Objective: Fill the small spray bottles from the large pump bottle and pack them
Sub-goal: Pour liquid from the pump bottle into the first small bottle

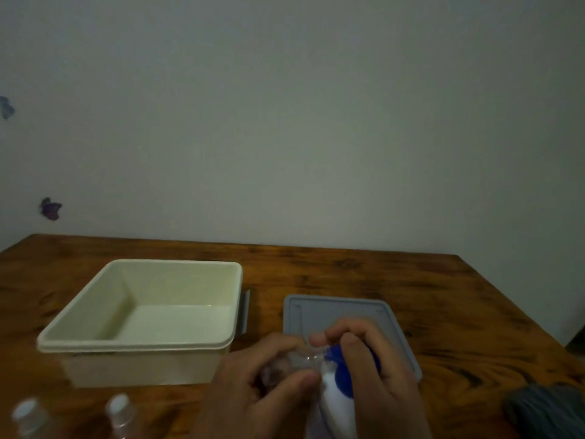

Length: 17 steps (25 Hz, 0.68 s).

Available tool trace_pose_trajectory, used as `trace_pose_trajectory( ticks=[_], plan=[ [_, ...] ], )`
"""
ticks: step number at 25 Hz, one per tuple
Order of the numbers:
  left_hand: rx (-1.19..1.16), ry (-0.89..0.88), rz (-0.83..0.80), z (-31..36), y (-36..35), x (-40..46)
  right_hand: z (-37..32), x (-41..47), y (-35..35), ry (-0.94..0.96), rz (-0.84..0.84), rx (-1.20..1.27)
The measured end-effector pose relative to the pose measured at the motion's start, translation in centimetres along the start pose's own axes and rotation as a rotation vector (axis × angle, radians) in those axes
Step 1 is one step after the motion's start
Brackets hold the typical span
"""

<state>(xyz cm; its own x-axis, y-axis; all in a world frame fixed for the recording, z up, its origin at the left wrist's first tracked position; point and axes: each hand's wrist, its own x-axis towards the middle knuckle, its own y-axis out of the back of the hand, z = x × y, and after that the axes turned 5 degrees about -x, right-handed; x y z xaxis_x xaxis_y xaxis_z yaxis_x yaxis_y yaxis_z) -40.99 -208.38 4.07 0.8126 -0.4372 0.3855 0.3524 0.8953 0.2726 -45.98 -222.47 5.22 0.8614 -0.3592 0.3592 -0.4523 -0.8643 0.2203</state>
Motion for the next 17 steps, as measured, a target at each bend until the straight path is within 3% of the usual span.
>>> trace_pose_trajectory(
  ticks=[5, 12, 17],
  plan=[
    [-0.061, -0.009, 0.054, -0.5, -0.1, -0.3, -0.4, -0.4, -0.2, 0.044, 0.070, -0.054],
    [-0.058, -0.017, 0.005, -1.0, 0.1, -0.4, 0.4, -0.2, -0.2, 0.043, 0.003, -0.003],
    [-0.070, -0.019, 0.020, -1.1, 0.0, -0.5, 0.0, -0.5, -0.4, 0.080, 0.082, -0.065]
  ],
)
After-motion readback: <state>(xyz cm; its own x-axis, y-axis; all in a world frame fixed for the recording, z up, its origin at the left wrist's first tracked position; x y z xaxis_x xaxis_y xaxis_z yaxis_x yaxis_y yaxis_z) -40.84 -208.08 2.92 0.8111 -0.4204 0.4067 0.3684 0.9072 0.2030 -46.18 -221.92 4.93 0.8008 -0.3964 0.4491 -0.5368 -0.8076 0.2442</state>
